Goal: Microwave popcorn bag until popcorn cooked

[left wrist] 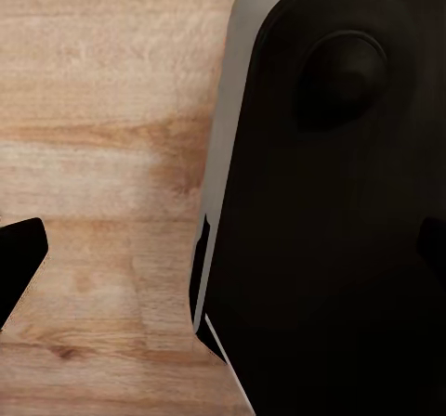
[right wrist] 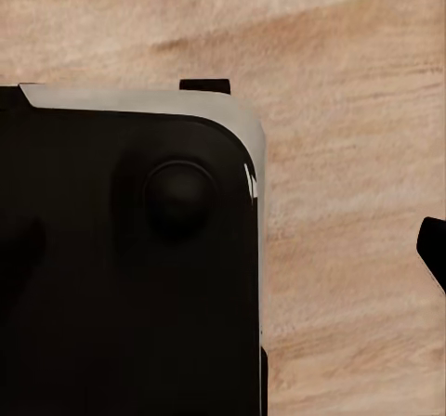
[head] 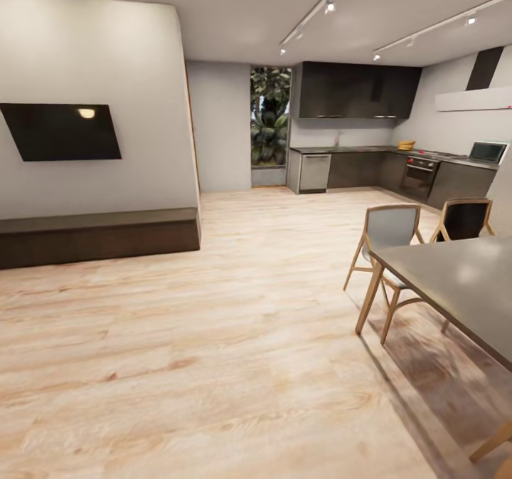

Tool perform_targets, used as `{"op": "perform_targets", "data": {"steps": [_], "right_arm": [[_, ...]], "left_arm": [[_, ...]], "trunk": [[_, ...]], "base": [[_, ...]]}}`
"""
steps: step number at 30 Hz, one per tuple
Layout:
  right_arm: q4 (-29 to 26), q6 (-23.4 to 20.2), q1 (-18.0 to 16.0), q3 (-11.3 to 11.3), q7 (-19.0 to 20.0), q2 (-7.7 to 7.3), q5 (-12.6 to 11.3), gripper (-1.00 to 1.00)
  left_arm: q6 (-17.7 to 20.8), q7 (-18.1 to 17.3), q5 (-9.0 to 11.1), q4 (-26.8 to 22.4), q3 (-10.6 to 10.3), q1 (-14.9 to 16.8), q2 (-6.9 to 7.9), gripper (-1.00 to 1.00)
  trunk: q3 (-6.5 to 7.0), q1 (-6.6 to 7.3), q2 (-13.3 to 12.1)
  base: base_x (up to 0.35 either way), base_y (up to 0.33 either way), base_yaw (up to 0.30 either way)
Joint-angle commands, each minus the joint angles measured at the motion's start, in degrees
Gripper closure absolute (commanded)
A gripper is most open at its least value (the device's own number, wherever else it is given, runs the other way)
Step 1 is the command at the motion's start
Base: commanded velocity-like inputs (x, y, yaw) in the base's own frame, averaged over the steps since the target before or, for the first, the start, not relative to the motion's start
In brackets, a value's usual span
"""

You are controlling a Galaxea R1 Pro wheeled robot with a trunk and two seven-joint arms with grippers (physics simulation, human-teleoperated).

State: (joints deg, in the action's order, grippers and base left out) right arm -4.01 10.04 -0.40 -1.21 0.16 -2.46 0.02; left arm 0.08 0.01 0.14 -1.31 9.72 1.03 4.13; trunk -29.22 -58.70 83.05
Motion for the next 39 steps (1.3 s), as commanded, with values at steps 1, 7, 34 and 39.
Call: {"op": "perform_targets", "data": {"steps": [1,7,34,39], "right_arm": [[0.1,0.2,0.0,-0.1,0.0,0.0,0.0,-1.0],[0.1,0.2,0.0,-0.1,0.0,0.0,0.0,-1.0],[0.1,0.2,0.0,-0.1,0.0,0.01,0.0,-1.0],[0.1,0.2,0.0,-0.1,0.0,0.0,0.0,-1.0]], "left_arm": [[0.0,0.0,0.0,0.0,0.3,0.0,0.0,-1.0],[0.0,0.0,0.0,0.0,0.3,0.0,0.0,-1.0],[0.0,0.1,0.0,0.0,0.3,0.0,-0.26,-1.0],[0.0,0.1,0.0,0.0,0.4,0.0,-0.26,-1.0]], "trunk": [[-0.06,-0.03,0.0],[-0.06,-0.03,0.0],[-0.06,-0.03,0.0],[-0.06,-0.03,0.0]], "base": [[0.336,0.003,0.0],[0.336,0.001,0.0],[0.336,0.0,0.0],[0.336,0.0,0.0]]}}
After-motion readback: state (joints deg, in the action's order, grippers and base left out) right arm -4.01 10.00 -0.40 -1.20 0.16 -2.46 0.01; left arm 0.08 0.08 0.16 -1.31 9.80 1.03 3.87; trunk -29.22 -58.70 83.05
